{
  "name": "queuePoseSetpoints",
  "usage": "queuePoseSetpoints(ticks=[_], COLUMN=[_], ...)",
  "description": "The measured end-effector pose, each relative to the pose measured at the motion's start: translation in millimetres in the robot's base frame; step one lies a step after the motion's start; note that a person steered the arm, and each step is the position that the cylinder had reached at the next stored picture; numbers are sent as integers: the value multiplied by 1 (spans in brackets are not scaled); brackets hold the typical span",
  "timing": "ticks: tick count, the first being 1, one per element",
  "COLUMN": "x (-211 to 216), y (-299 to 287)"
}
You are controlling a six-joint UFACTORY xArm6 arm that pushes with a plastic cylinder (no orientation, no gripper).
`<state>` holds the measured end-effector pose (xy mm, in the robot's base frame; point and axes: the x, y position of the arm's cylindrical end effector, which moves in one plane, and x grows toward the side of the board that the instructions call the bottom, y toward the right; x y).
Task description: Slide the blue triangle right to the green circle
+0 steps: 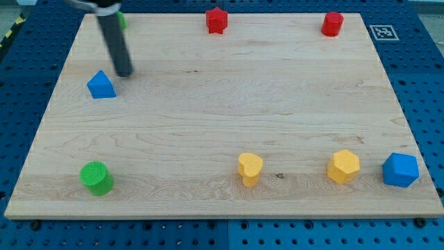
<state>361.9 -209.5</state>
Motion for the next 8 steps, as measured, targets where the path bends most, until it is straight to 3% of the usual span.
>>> queuePoseSetpoints(ticks=[1, 2, 6, 8], x=[7, 11, 36, 70], y=[-40, -39, 18, 22])
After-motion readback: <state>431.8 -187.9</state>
